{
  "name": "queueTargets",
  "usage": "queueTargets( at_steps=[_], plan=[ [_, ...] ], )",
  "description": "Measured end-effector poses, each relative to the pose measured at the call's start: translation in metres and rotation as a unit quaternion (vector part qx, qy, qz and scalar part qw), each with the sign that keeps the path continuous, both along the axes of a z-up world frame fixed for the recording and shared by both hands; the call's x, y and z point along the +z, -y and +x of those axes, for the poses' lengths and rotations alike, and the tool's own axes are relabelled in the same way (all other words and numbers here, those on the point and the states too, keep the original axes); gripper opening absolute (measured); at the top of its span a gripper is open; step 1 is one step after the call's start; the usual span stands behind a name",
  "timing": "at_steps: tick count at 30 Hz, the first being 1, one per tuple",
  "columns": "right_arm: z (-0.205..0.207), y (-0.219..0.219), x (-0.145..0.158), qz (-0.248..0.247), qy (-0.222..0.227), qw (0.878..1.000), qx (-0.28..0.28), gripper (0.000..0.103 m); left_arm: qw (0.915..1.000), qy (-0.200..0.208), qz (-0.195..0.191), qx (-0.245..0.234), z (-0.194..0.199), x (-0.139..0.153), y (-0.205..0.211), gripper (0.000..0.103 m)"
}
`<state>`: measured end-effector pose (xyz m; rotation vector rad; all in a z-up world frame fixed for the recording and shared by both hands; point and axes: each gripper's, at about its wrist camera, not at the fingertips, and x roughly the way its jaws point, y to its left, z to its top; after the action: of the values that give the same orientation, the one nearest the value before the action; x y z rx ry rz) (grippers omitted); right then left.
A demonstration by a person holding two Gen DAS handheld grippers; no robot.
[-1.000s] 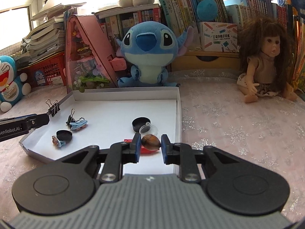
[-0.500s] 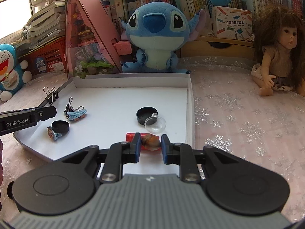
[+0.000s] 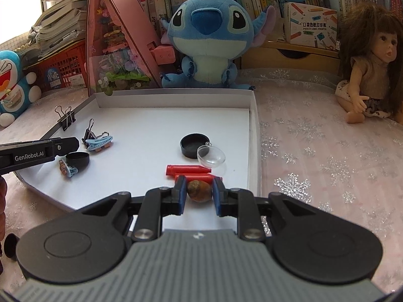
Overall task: Organize rigid objects
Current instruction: 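Open the left gripper over the tray while the right gripper releases the brown nut beside the crayons, then withdraw the left gripper toward the small black cup while the right gripper moves toward the other brown nut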
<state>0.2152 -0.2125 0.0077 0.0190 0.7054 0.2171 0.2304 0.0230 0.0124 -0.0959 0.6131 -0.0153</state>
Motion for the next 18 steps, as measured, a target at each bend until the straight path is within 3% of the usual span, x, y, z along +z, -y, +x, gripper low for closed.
queueTargets(
  at_steps=[4,5,7,18],
  plan=[
    [-0.003,0.000,0.001,0.002,0.002,1.000,0.000,0.033,1.0000,0.002,0.002,0.001,-0.001,0.000,0.001,0.031],
    [-0.003,0.000,0.001,0.004,0.003,1.000,0.000,0.035,1.0000,0.002,0.001,0.001,-0.002,0.001,0.001,0.034],
    [-0.005,0.001,0.003,0.007,0.005,1.000,-0.001,0.049,1.0000,0.003,-0.001,0.003,-0.003,0.003,0.000,0.042],
    [-0.030,0.002,0.014,0.012,0.034,0.999,0.009,0.075,0.9991,0.031,0.021,-0.020,-0.038,0.019,0.006,0.076]
  ],
)
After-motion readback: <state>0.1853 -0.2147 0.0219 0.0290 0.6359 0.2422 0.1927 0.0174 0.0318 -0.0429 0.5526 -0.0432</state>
